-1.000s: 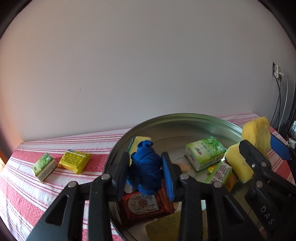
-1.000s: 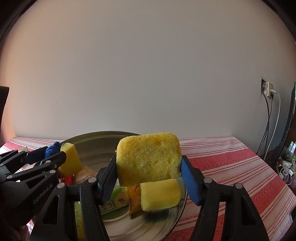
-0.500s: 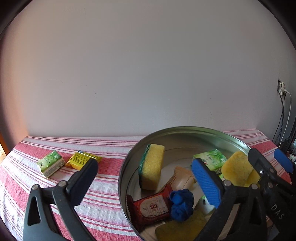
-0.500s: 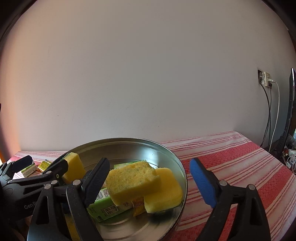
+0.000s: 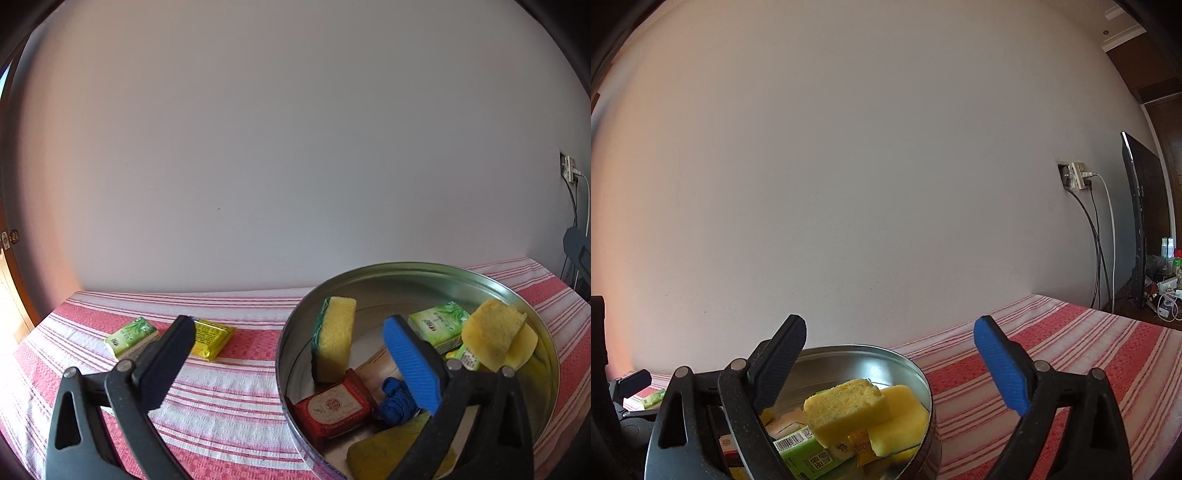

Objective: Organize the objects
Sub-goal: 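Move both tools back toward the green tissue pack and yellow snack packet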

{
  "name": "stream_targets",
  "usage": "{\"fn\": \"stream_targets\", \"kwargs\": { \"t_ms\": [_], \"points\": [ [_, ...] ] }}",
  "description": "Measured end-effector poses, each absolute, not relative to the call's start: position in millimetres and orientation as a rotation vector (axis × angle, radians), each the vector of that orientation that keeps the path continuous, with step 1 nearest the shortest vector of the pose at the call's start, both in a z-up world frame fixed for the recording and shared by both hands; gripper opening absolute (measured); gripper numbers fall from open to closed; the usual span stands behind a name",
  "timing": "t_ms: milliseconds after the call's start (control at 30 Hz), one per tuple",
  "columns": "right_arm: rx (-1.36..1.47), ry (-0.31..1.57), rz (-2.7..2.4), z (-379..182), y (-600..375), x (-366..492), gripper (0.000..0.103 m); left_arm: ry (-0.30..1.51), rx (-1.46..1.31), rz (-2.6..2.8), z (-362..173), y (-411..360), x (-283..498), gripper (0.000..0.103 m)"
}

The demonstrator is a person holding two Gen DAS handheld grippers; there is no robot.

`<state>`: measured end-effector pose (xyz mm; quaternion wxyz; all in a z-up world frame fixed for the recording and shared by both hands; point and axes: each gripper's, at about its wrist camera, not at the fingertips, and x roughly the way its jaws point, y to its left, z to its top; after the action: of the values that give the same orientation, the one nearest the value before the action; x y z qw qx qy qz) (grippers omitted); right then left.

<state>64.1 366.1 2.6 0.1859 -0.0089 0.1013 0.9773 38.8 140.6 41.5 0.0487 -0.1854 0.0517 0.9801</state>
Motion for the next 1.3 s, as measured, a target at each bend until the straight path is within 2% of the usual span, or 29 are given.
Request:
{"fn": "stream_targets", "kwargs": {
  "t_ms": [467, 667, 800, 1067, 1300],
  "points": [
    [0.075, 0.252, 2.727, 15, 346, 81, 0.094, 0.295, -0.473, 3.056, 37, 121, 50, 0.102],
    [0.079, 0.251, 2.679, 16, 342, 81, 0.094, 0.279, -0.478, 3.075, 37, 96, 51, 0.102],
    [-0.017, 0.343, 2.681, 13, 339, 72, 0.094, 0.268, -0.473, 3.075, 36, 80, 53, 0.102],
    [-0.045, 0.290, 2.683, 13, 304, 66, 0.094, 0.164, -0.541, 3.077, 32, 47, 46, 0.102],
    [-0.090, 0.294, 2.738, 11, 257, 48, 0.094, 0.199, -0.551, 3.113, 30, 21, 41, 0.102]
  ]
}}
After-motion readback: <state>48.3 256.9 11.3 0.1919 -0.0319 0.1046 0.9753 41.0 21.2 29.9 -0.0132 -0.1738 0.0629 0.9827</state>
